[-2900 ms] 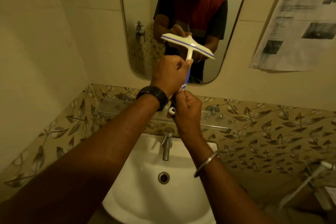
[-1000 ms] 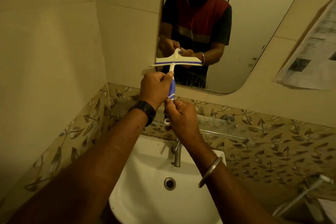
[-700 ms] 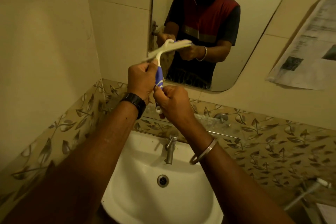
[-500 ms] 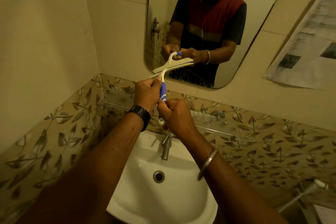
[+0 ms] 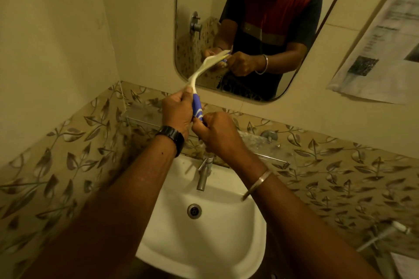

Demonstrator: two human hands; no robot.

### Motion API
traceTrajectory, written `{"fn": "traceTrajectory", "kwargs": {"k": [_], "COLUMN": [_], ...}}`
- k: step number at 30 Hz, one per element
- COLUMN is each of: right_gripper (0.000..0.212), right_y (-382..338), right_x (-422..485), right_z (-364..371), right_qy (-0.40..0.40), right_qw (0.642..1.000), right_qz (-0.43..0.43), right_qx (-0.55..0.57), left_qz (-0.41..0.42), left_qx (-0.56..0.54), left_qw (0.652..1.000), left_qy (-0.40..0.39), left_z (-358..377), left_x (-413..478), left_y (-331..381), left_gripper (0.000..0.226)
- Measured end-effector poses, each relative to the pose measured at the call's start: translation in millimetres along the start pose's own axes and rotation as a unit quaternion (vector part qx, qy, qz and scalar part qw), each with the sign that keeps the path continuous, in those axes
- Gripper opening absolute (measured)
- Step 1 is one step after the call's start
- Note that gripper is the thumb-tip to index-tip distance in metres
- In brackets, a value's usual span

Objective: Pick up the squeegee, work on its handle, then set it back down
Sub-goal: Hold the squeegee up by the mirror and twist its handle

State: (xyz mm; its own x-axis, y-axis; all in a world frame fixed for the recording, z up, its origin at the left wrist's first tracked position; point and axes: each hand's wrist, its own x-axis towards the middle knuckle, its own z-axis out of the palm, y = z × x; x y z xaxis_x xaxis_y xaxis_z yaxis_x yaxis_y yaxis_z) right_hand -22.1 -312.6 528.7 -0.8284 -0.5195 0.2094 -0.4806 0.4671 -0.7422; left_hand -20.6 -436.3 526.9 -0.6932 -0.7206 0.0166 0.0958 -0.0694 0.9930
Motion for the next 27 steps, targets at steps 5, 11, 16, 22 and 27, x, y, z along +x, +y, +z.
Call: {"fn": "traceTrajectory", "kwargs": {"k": [5,11,16,22,27], "right_gripper": [0.035,0.034,0.031,0.032,0.034], "right_y": [2,-34,-3,21,-3], "right_x": [-10,17,4,-24,-5], "right_z": [-9,-13,-22,-39,-43], "right_qy": [0.009,-0.003,-0.012,-0.004,0.005], "right_qw": [1.000,0.999,1.000,0.999,1.000], "right_qz": [0.009,-0.035,-0.016,0.029,-0.016], "right_qx": [0.028,0.013,-0.023,-0.016,-0.016], "left_qz": [0.013,0.018,-0.022,-0.037,-0.016], "left_qx": [-0.003,-0.053,-0.083,-0.066,-0.094], "left_qw": [1.000,0.997,0.996,0.997,0.995], "left_qy": [-0.017,0.044,0.016,-0.030,0.005], "left_z": [8,-5,18,45,33], "left_x": [-13,17,4,-25,-10], "left_y": [0,23,-3,-19,5], "left_gripper": [0.033,0.038,0.033,0.032,0.036]}}
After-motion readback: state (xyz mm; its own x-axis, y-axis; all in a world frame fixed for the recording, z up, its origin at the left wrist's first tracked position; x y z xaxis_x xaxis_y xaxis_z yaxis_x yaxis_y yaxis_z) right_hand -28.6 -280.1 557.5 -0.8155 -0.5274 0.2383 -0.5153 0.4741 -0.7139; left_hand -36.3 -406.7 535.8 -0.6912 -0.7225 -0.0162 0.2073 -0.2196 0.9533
